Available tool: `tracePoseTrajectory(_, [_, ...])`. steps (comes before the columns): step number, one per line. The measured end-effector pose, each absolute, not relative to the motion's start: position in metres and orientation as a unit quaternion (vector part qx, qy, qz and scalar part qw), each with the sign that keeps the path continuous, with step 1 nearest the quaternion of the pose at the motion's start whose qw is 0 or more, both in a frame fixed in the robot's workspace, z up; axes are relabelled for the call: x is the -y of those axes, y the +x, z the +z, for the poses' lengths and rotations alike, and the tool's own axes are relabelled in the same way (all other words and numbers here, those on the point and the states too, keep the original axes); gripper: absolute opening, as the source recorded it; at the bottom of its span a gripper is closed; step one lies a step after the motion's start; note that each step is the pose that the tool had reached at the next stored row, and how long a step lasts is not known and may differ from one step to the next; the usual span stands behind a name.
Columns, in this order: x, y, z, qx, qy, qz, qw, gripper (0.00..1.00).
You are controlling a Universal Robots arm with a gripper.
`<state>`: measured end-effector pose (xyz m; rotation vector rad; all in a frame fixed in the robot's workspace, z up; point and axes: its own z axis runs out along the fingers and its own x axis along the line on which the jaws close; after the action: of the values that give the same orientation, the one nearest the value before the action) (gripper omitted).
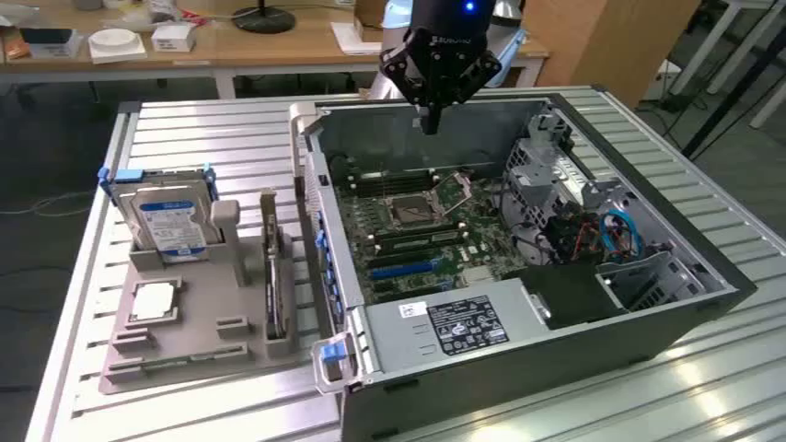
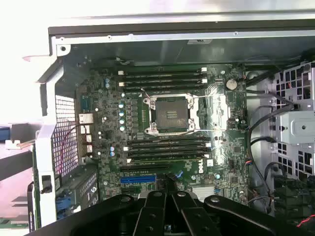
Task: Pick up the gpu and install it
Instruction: 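Reach for the gpu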
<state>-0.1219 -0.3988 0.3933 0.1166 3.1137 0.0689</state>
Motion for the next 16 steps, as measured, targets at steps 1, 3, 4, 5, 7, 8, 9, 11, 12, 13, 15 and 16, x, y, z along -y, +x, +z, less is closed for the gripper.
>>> tracePoseTrajectory(1, [0.3989, -0.1219, 0.3933, -0.999, 0.037, 0.022, 0.012, 0.11])
tracePoseTrajectory(3, [0.3989, -0.1219, 0.3933, -0.999, 0.037, 0.022, 0.012, 0.11])
tracePoseTrajectory(4, [0.3989, -0.1219, 0.3933, -0.999, 0.037, 0.022, 0.012, 0.11])
tracePoseTrajectory(5, [0.3988, -0.1219, 0.3933, -0.999, 0.037, 0.022, 0.012, 0.11])
tracePoseTrajectory(7, [0.3988, -0.1219, 0.3933, -0.999, 0.037, 0.021, 0.013, 0.11])
tracePoseTrajectory(8, [0.3988, -0.1219, 0.3933, -0.999, 0.037, 0.021, 0.013, 0.11])
tracePoseTrajectory(9, [0.3988, -0.1219, 0.3933, -0.999, 0.037, 0.021, 0.013, 0.11])
tracePoseTrajectory(11, [0.3988, -0.1219, 0.3933, -0.999, 0.037, 0.021, 0.013, 0.11])
tracePoseTrajectory(12, [0.3988, -0.1219, 0.3932, -0.999, 0.037, 0.021, 0.013, 0.11])
tracePoseTrajectory(13, [0.3988, -0.1219, 0.3933, -0.999, 0.037, 0.021, 0.013, 0.11])
tracePoseTrajectory(15, [0.3988, -0.1219, 0.3932, -0.999, 0.037, 0.021, 0.013, 0.11])
tracePoseTrajectory(16, [0.3988, -0.1219, 0.3933, -0.999, 0.037, 0.021, 0.013, 0.11])
